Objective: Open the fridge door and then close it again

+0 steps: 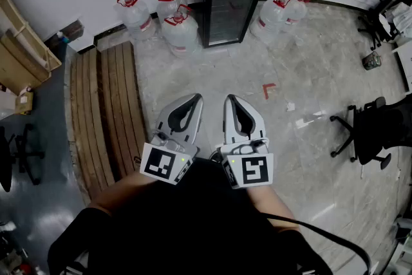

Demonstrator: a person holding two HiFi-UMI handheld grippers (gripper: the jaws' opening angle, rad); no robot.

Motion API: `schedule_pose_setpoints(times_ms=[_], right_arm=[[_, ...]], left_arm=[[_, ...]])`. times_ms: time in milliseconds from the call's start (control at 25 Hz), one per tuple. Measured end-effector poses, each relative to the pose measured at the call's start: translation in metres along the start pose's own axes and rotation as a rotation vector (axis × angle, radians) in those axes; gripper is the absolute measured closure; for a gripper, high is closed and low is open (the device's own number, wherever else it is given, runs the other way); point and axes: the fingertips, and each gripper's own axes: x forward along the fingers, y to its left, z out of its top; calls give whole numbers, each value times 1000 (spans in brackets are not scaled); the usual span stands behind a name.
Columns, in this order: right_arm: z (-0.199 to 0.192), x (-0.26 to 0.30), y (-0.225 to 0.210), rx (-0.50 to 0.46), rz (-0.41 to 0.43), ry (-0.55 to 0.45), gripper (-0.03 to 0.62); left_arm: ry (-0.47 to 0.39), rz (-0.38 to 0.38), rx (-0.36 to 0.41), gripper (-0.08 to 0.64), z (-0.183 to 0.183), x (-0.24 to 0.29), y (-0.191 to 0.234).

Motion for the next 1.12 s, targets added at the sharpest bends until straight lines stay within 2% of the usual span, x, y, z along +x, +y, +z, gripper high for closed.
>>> schedule_pose_setpoints(times_ms=[360,640,880,1120], right_arm=[[-1,-8,-28,21,30,8,577],[-14,-22,-59,69,70,32,577],[-36,-3,-73,89,91,72,577],[-52,70,-100,76,61,102,577]], left_arm=[[25,16,-18,552,-6,23,-25],[27,88,-31,552,-12,36,-40],[57,141,-42,552,-29,54,-17],[73,158,-62,552,-50,109,41]])
